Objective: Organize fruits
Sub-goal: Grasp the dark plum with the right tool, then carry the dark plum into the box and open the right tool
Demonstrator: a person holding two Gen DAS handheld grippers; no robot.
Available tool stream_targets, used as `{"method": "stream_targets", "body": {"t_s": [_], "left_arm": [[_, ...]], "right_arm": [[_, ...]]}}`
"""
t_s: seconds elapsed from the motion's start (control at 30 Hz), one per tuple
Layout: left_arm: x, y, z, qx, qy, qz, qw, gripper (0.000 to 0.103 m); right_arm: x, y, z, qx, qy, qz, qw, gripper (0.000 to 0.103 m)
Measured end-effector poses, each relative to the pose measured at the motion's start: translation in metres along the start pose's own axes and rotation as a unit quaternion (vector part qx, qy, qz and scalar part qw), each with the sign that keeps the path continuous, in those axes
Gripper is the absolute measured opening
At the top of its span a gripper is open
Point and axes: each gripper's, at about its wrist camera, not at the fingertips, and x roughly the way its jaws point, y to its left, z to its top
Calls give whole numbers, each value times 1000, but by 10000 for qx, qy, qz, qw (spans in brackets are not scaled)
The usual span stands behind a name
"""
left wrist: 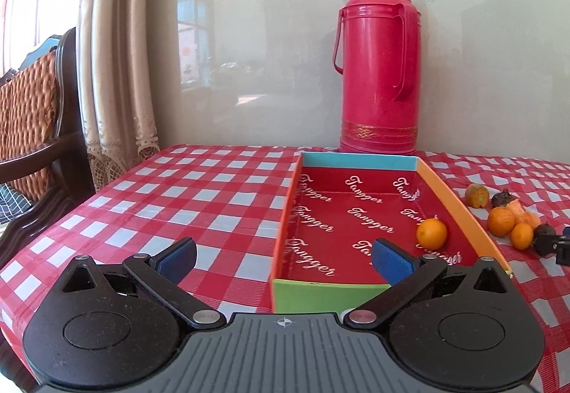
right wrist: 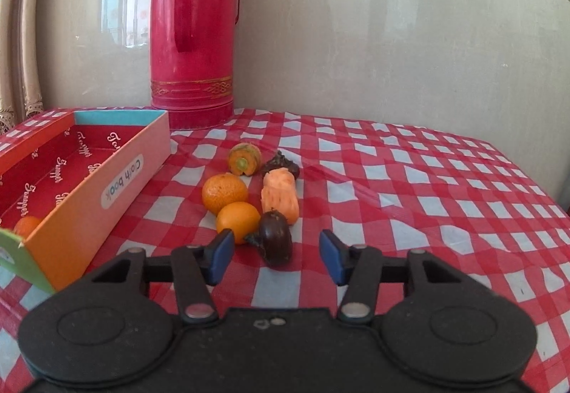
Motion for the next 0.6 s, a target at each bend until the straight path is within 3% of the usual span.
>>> {"method": "stream_targets", "body": {"t_s": [0.1,0.23,0.6], "left_arm": [[2,7,1,-92,-14,-20,10000,103],[6,12,1,-161,61,-26,9998,103],[7,15,0,-195,79,-32,9998,103]], "right_arm": [[4,0,1,26,31,47,10000,34],[9,0,2,8,166,77,9998,17],[1,-2,2,110,51,48,9999,13]]}}
